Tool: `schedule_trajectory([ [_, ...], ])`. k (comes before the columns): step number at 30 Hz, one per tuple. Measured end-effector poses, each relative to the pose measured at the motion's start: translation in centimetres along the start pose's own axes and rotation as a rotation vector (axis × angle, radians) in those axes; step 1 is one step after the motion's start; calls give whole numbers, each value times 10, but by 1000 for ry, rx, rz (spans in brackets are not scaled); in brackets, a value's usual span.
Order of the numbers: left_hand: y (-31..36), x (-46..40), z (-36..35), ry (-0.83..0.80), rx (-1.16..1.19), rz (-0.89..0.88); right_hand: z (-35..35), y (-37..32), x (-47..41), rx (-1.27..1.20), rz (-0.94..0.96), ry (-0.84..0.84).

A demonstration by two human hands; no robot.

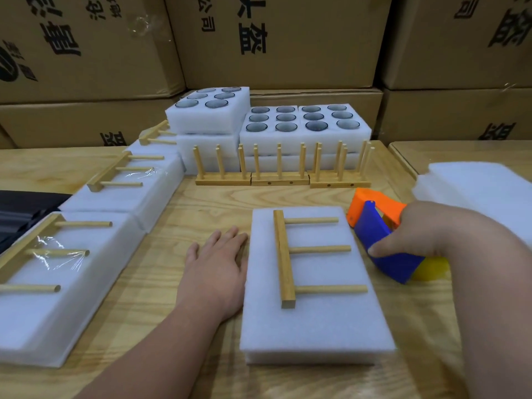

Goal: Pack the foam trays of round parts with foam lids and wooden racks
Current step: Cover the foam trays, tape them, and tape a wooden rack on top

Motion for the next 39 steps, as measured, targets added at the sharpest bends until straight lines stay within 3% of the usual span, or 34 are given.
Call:
schedule_trajectory([
  [3,0,0,0,4,-3,-2,-2,2,-4,-9,-12,25],
  [7,0,1,0,6,4,3,15,10,-1,-215,6,112],
  [13,0,1,1,2,7,4,35,12,12,-1021,155,148],
  [17,0,2,0,-4,11,3,60,-13,34,-1726,433,37],
  [22,-1,0,0,-7,-2,1,78,-19,37,-2105,442,50],
  [26,0,-1,0,7,11,5,67,-24,29,-2443,510,-53],
  [34,-9,-12,12,118,68,73,44,-27,13,-2455,481,-123],
  [39,-27,-26,19,233,169,247,57,-34,23,-2280,660,-72],
])
Point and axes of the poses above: each hand's wrist, its own x-axis away from the middle knuckle, its own z-axis out of the back of the hand, y = z × x, the point moved 9 cm from there along -x, towards the middle knuckle, and after that the axes turned 2 degrees about -z, right-handed, at the moved point
